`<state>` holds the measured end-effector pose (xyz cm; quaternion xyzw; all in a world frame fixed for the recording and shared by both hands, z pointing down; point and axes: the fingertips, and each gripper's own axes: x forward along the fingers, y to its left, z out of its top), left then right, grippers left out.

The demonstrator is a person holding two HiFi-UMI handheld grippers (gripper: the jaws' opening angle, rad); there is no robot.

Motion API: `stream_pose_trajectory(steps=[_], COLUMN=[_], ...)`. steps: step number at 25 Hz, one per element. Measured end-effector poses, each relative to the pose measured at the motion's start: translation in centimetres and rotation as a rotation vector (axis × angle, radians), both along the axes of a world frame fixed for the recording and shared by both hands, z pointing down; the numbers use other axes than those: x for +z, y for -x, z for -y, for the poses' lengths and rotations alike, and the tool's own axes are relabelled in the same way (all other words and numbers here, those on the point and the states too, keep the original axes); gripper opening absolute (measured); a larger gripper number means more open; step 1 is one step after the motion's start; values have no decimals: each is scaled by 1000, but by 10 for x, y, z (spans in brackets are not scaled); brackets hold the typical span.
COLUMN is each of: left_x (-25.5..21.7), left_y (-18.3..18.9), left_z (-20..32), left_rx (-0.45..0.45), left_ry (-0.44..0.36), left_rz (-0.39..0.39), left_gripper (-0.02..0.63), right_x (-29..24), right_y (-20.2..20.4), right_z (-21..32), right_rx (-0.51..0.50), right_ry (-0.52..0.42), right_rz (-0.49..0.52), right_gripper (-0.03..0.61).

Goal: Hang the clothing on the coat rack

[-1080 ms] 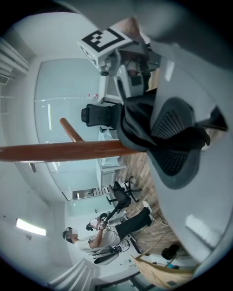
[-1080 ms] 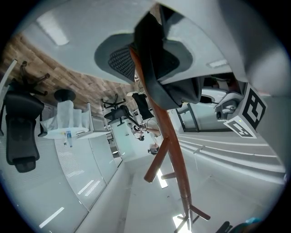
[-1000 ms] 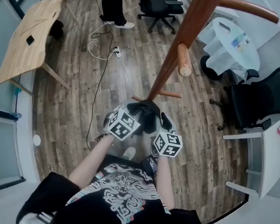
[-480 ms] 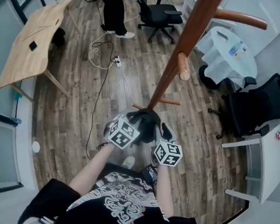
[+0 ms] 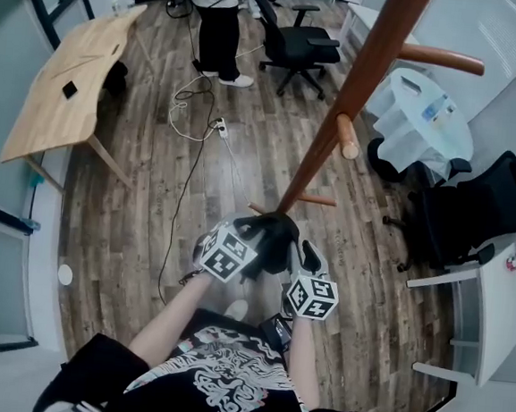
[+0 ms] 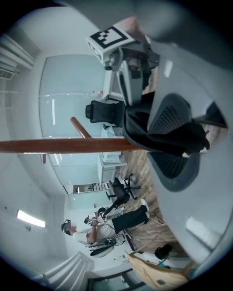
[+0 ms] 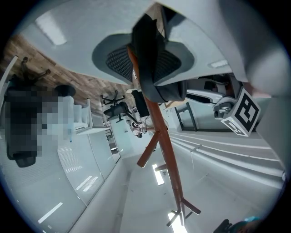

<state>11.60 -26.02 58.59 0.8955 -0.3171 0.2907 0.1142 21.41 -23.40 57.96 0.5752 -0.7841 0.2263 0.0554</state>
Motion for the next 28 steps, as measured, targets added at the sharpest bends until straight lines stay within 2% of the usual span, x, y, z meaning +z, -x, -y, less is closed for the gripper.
stream_pose_trajectory(steps=[8, 16, 17, 19, 20, 21, 23, 28], left_x=[-10, -28, -28, -34, -39, -42, -47, -54], left_y=[-1, 9, 10, 16, 18, 20, 20, 20], left_z=[-11, -20, -22, -25, -27, -28, -31, -41], left_rx=[12, 6, 1, -14, -22, -26, -21, 12], left_ry=[-18, -40, -45, -78, -98, -111, -121, -105], left_rz=[-31, -74, -84, -103, -111, -120, -141, -201], left_gripper=[107, 106, 106, 68, 5, -11, -11, -11], right_x=[-5, -29, -31, -36, -39, -43, -52, -71], right_y=[4, 8, 8, 10, 11, 11, 11, 15], right_z=[-8, -19, -22, -28, -31, -33, -38, -46], right_rx=[-3, 18, 23, 34, 39, 45, 58, 74], right_ry=[-27, -111, -121, -138, -149, -162, -194, -251], right_rz=[11, -77, -89, -106, -116, -130, -164, -221], right_gripper=[137, 125, 109, 80, 70, 47, 4, -1])
